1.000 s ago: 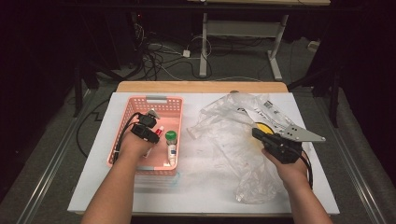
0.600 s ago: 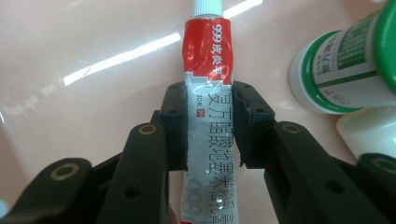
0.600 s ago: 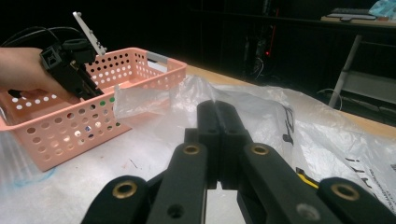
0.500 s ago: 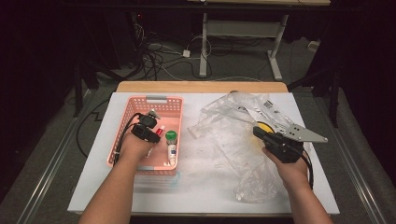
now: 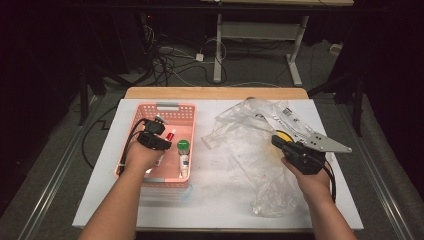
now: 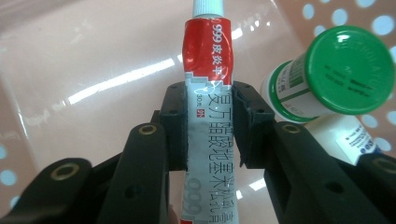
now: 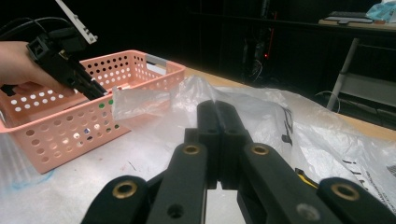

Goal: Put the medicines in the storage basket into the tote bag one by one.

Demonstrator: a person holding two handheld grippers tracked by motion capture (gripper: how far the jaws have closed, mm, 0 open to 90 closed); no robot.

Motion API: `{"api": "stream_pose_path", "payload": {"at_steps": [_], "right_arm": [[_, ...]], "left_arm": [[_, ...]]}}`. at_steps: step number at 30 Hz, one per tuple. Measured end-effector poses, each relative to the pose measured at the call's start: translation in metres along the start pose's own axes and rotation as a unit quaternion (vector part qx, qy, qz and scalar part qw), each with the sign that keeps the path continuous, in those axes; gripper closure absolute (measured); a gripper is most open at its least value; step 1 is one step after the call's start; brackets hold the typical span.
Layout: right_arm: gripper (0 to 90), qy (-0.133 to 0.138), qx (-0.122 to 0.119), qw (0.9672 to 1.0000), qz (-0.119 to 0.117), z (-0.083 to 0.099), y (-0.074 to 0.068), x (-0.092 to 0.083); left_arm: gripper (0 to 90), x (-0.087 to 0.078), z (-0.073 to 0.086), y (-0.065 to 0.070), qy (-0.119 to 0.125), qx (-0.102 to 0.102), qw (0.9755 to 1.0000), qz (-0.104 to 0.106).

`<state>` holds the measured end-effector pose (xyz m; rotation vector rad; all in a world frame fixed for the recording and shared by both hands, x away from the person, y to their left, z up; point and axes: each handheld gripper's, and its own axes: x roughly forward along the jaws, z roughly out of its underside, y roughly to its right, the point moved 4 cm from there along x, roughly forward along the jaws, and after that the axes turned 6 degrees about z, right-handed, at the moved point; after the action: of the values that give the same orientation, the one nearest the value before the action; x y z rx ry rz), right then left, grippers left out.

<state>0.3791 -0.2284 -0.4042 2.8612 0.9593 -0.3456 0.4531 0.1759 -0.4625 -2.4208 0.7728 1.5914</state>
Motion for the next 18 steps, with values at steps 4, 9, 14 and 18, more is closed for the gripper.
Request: {"api": "stream_pose_path", "payload": {"at_steps": [4, 9, 14, 18], "right_arm": [[90.0, 0.001, -0.001, 1.0000, 0.000, 0.000, 0.000, 0.000], [90.0, 0.000, -0.003, 1.0000, -0.002, -0.001, 0.000, 0.000], [90.0, 0.000, -0.003, 1.0000, -0.002, -0.001, -0.001, -0.001], [90.0, 0.000, -0.002, 1.0000, -0.003, -0.001, -0.002, -0.001]], "left_arm": [[67.4, -0.007, 0.000, 0.002, 0.023, 0.000, 0.9997, 0.010], [67.4, -0.017, 0.001, 0.007, 0.050, 0.008, 0.9987, 0.011], [67.3, -0.025, 0.005, 0.014, 0.075, 0.011, 0.9969, 0.019], [67.3, -0.031, 0.009, 0.019, 0.089, 0.019, 0.9957, 0.020]]}}
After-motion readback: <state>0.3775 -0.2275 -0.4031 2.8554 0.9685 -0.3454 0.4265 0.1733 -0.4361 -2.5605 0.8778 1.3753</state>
